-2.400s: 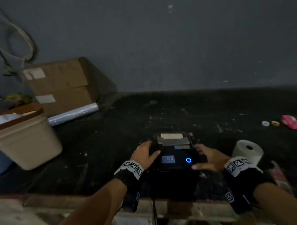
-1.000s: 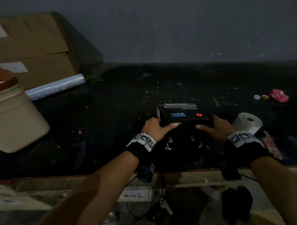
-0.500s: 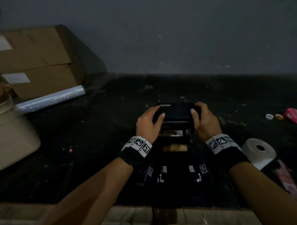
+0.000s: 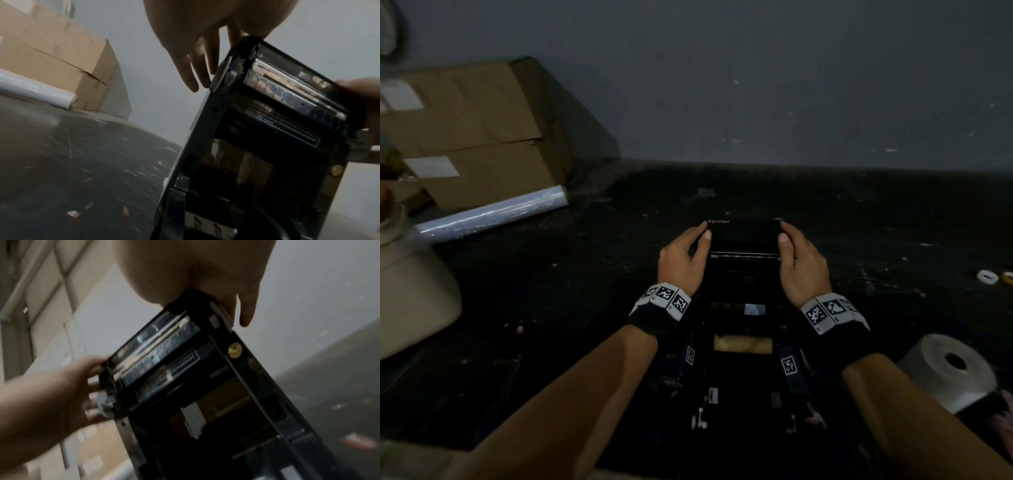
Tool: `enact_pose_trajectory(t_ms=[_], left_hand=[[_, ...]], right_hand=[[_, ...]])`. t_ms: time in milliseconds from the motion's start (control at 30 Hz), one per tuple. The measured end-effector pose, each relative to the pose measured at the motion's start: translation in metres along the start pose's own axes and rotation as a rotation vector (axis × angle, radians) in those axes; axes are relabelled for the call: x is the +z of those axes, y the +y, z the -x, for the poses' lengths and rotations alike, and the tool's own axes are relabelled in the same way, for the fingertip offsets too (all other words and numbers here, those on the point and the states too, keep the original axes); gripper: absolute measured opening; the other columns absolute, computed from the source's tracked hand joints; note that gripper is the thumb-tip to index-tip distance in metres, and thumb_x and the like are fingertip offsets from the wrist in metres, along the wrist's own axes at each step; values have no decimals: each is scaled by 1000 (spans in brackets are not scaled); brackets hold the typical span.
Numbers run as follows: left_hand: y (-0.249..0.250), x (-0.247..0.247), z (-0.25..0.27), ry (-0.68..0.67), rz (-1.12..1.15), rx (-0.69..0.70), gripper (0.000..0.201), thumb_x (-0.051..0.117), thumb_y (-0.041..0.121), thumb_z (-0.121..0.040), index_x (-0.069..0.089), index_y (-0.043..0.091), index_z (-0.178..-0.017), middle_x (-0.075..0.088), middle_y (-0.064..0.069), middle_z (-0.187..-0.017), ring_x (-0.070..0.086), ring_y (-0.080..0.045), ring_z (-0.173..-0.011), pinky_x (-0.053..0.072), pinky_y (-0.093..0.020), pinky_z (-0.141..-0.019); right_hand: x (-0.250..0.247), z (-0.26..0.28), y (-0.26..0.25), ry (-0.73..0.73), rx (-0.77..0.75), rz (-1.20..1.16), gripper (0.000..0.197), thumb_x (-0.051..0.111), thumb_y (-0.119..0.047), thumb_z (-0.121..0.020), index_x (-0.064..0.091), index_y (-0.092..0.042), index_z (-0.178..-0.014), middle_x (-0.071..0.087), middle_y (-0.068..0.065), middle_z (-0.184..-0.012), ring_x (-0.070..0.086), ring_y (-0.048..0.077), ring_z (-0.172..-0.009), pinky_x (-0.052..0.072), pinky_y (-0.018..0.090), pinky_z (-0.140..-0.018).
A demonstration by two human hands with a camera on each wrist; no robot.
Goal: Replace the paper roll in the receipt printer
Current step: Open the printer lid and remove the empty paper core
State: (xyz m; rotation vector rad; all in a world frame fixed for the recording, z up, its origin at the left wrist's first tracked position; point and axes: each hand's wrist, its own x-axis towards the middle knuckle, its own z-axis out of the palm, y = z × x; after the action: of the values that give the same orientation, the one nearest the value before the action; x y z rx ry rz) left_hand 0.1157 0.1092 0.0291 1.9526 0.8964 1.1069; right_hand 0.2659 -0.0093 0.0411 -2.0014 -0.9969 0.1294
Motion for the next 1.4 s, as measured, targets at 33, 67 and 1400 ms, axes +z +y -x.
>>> enact_pose_trajectory(t_ms=[33, 67, 1400], left_hand=[[1, 0, 0, -3, 2, 8, 37, 49, 31, -94, 57, 18, -127, 60, -6, -132, 54, -13, -124, 38, -18, -102], [1, 0, 1, -23, -7, 15, 39, 48, 31, -94, 53, 17, -131, 58, -6, -135, 52, -14, -126, 36, -17, -102], [34, -28, 91, -645, -7, 103, 37, 51, 26, -93, 55, 11, -127, 69, -15, -107, 66, -27, -96, 49, -27, -81]], right_hand=[[-2, -2, 3, -31, 27, -49, 44, 27, -40, -96, 34, -28, -138, 48, 12, -140, 46, 31, -126, 35, 38, -106], [-4, -4, 9, -68, 80, -101, 47, 28, -44, -95, 28, -31, -140, 47, 11, -140, 47, 32, -125, 35, 39, -108], [-88, 145, -25, 44, 69, 198, 35, 50, -11, -91, 55, -13, -126, 62, 16, -123, 55, 30, -116, 35, 22, -92]])
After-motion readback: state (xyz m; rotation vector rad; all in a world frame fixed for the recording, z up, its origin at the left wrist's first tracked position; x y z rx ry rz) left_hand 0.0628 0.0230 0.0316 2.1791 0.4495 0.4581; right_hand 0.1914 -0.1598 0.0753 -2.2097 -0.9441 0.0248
